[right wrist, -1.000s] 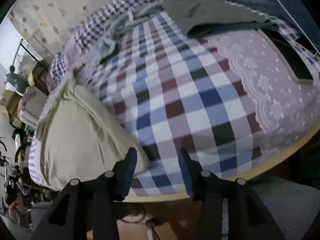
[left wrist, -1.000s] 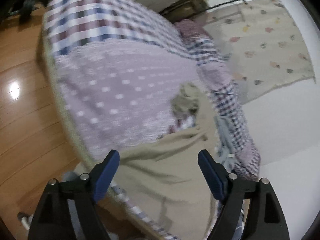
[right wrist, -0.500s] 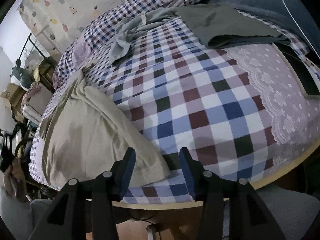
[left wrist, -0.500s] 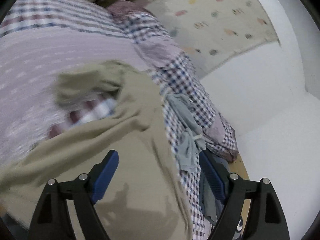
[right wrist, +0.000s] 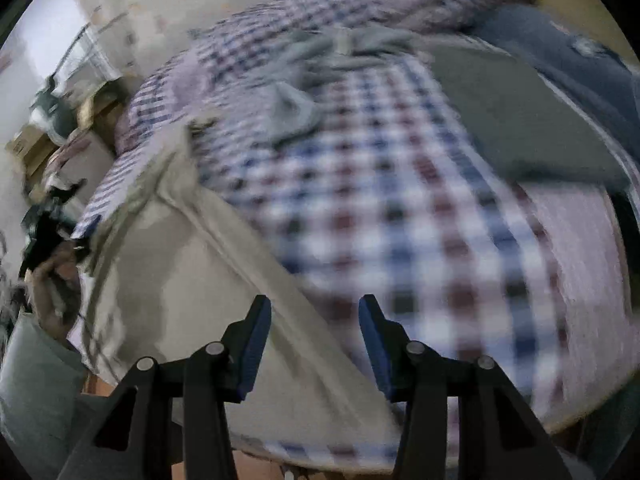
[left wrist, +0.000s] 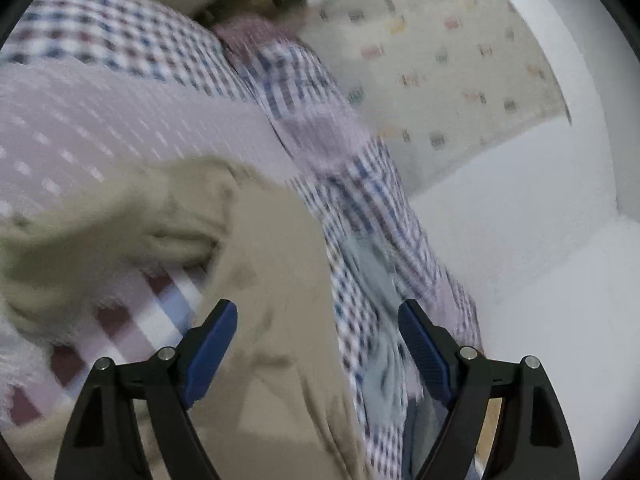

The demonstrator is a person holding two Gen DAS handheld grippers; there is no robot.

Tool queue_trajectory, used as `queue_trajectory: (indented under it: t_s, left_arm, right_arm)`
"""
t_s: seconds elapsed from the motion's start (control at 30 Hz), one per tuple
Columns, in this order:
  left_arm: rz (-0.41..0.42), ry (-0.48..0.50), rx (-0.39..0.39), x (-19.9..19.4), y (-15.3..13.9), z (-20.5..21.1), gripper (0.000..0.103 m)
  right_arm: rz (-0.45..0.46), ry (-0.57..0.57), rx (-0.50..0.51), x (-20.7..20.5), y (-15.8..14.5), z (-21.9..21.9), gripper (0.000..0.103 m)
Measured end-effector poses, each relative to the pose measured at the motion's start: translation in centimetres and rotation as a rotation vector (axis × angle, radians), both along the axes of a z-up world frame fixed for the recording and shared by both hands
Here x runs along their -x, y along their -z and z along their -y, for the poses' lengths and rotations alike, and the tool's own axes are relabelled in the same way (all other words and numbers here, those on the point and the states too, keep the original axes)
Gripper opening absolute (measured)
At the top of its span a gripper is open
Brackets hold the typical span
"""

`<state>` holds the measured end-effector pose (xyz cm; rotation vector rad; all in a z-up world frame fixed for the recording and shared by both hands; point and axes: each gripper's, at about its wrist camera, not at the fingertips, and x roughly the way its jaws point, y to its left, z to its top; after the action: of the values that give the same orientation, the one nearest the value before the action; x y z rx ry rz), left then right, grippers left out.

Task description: Fold clothes

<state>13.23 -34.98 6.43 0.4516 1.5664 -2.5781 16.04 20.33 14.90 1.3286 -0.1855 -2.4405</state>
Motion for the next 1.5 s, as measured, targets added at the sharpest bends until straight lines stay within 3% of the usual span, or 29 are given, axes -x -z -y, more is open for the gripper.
queue_trajectory:
  t_s: [0.1,0.2,0.27,0.33,0.47,0.63,0.77,0.83,0.87,0.9,0.93,1.0,1.1,1.27,1.5]
  left_arm:
    - [-0.009,-0.131,0.009,-2.3,-0.2,3.5,0.086]
    - [-0.022,-0.221,-0.068,-5.1,0.6,7.5,0.086]
    - [0.002,-0.212,-0.125,-6.1,1.5,9.8,0.086]
    - [0.045,-0.179,-0.126,-6.2,2.0,11.0,0.086]
    - [0.148,-0.061,-0.020,-5.5,1.6,11.3,0.086]
    - [0.289,0.154,0.291,-3.4,-0.1,7.8,0.083]
    - [0.447,0.239,0.438,-1.3,1.2,5.0,0.071]
    - [0.544,0.235,0.502,-0.1,1.9,4.3,0.049]
    - [0.563,0.218,0.502,0.1,1.9,4.5,0.039]
    - [0.566,0.199,0.482,0.1,1.9,5.0,0.018]
    - [0.552,0.183,0.437,0.1,1.7,5.8,0.010]
    - [0.511,0.145,0.372,0.1,0.7,7.8,0.007]
    - [0.471,0.060,0.412,0.4,-2.3,10.7,0.006]
    - [0.407,-0.087,0.367,2.4,-7.2,18.6,0.005]
    - [0.402,-0.338,0.391,4.5,-13.6,29.8,0.005]
  right_arm:
    - [-0.047,-0.165,-0.020,3.4,-2.5,7.0,0.049]
    - [-0.102,-0.376,-0.047,5.2,-3.5,15.7,0.050]
    - [-0.112,-0.506,-0.064,5.6,-3.3,21.6,0.050]
    - [-0.112,-0.588,-0.070,5.6,-2.7,25.9,0.051]
    - [-0.102,-0.677,-0.025,4.5,-0.5,31.7,0.051]
    - [-0.053,-0.657,0.040,3.0,3.0,30.4,0.051]
    - [-0.014,-0.575,0.069,3.0,5.7,26.8,0.051]
    - [0.008,-0.514,0.095,3.3,6.8,24.4,0.051]
    - [0.018,-0.485,0.109,3.4,7.2,23.2,0.051]
    - [0.023,-0.465,0.122,3.4,7.5,22.3,0.051]
    - [0.026,-0.451,0.134,3.4,7.7,21.7,0.051]
    - [0.024,-0.439,0.144,3.3,7.9,20.6,0.051]
    - [0.013,-0.440,0.142,3.0,8.1,19.7,0.051]
    - [0.013,-0.443,0.153,2.7,8.9,18.6,0.051]
    - [0.028,-0.441,0.163,2.3,9.7,17.4,0.051]
